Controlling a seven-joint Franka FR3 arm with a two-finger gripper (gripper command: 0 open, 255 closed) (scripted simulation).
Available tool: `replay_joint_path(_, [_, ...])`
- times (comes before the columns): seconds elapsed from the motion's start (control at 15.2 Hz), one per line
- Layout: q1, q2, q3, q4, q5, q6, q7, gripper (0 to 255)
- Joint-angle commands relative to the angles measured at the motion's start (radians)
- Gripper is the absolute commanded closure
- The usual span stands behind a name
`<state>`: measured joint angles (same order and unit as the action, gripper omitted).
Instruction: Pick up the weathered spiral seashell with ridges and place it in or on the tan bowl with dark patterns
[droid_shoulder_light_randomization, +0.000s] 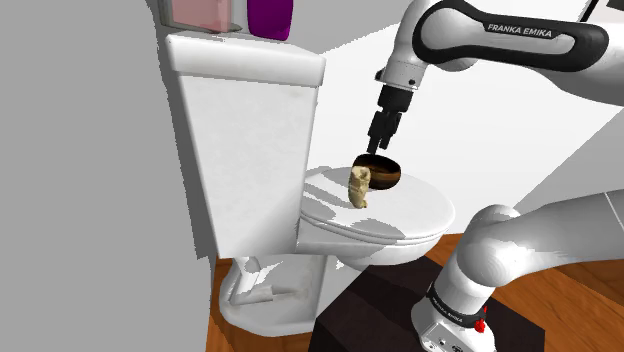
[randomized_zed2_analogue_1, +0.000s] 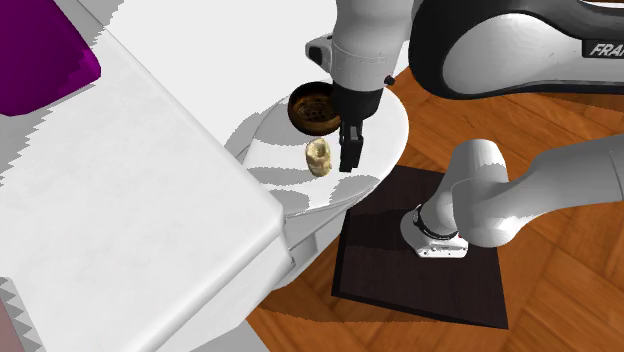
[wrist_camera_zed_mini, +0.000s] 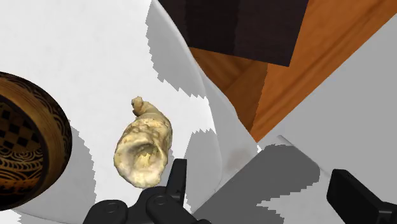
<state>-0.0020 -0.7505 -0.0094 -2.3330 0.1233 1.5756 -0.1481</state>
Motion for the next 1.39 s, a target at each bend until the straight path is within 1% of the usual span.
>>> replay_joint_path(0.0, [0.000,0.000,0.000,0.000,0.000,0.000,0.000,0])
replay_joint_path(0.4, [-0.028,0.077,-0.017,-0.098,-0.089,0.211,-0.074,0])
replay_joint_path(0.73, [-0.058,0.180,-0.036,-0.144,-0.164,0.396,-0.121,0])
replay_joint_path(0.79, [-0.058,0.181,-0.036,-0.145,-0.165,0.398,-0.121,0])
replay_joint_path(1.25, [-0.059,0.215,-0.039,-0.223,-0.167,0.510,-0.121,0])
replay_joint_path(1.32, [-0.059,0.215,-0.039,-0.223,-0.167,0.510,-0.121,0])
